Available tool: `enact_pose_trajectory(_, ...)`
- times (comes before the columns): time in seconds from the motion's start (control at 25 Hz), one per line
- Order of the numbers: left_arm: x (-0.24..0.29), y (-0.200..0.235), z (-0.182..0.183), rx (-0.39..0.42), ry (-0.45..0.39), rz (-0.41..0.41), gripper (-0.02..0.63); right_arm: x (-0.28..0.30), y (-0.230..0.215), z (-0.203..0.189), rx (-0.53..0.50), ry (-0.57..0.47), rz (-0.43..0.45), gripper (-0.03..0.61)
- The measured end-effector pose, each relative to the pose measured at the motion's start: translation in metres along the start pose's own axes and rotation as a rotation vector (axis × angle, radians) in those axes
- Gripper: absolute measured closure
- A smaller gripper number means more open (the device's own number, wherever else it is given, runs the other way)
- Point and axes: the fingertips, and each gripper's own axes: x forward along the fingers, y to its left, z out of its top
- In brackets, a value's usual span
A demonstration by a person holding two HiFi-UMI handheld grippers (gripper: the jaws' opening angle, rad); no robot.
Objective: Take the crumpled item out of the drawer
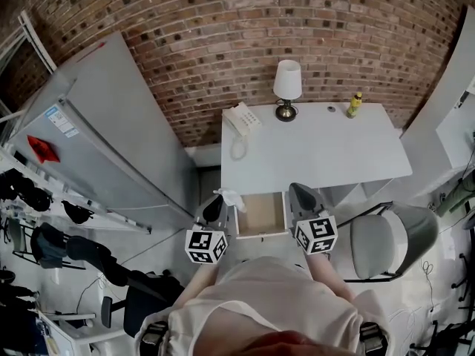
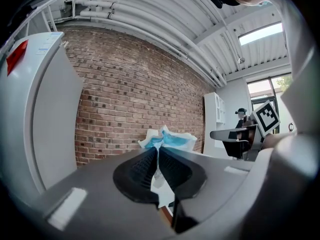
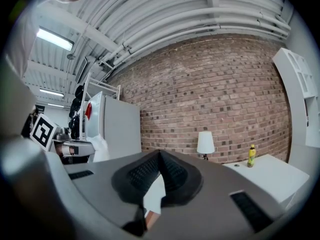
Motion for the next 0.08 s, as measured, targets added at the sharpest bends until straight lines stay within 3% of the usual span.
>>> enact_pose_trajectory(0.08, -0.0025, 0.0016, -0.0019, -0.011, 0.007, -0.004, 0.595, -0.0005, 0.0025, 0.0007, 0.010, -0.009, -0.005, 0.571)
